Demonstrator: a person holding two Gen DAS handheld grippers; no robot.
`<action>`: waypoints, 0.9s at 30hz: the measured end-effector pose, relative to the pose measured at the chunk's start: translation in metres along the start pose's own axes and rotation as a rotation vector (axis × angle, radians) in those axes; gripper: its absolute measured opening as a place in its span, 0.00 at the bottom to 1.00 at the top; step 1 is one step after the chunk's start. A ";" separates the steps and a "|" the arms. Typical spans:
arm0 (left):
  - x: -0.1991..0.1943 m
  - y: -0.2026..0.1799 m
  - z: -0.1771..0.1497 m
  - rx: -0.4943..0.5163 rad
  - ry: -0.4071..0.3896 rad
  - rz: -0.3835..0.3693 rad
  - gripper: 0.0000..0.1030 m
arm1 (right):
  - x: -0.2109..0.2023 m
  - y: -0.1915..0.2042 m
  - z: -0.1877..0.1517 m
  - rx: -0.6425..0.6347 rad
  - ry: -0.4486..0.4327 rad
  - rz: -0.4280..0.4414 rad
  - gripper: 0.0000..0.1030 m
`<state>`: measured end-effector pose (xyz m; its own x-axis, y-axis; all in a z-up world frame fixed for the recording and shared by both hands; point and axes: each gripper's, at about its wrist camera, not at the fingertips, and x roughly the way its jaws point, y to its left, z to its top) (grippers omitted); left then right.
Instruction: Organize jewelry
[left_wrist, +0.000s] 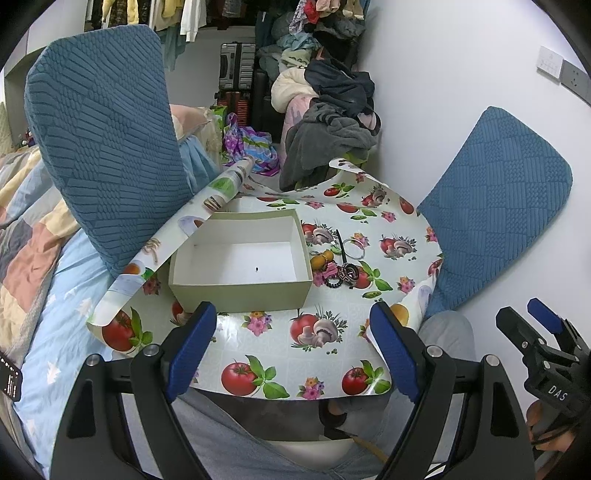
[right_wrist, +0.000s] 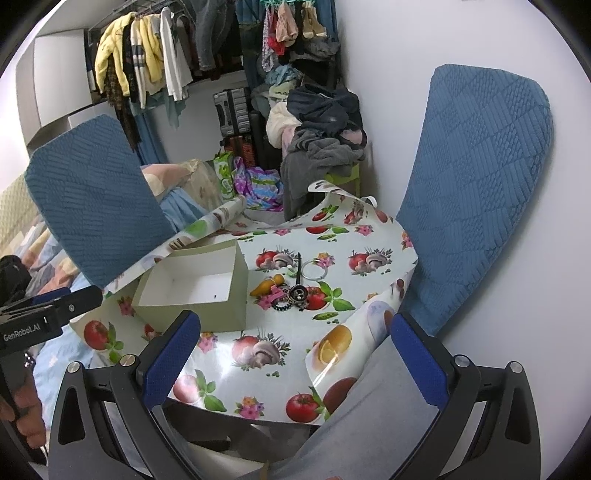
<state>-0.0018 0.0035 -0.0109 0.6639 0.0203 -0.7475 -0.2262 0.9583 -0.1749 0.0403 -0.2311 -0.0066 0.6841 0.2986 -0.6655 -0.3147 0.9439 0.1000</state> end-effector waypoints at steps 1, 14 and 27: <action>0.000 0.001 -0.001 0.000 0.001 -0.001 0.82 | 0.001 0.000 -0.002 -0.002 0.003 0.003 1.00; -0.006 -0.007 0.004 0.013 -0.017 -0.011 0.83 | 0.004 -0.003 -0.002 0.017 0.016 0.013 1.00; -0.002 -0.013 0.004 0.032 0.004 -0.016 0.83 | 0.005 -0.004 -0.004 0.023 0.036 0.012 1.00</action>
<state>0.0027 -0.0080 -0.0050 0.6642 0.0033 -0.7476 -0.1927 0.9670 -0.1669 0.0427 -0.2340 -0.0134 0.6562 0.3049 -0.6903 -0.3068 0.9435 0.1251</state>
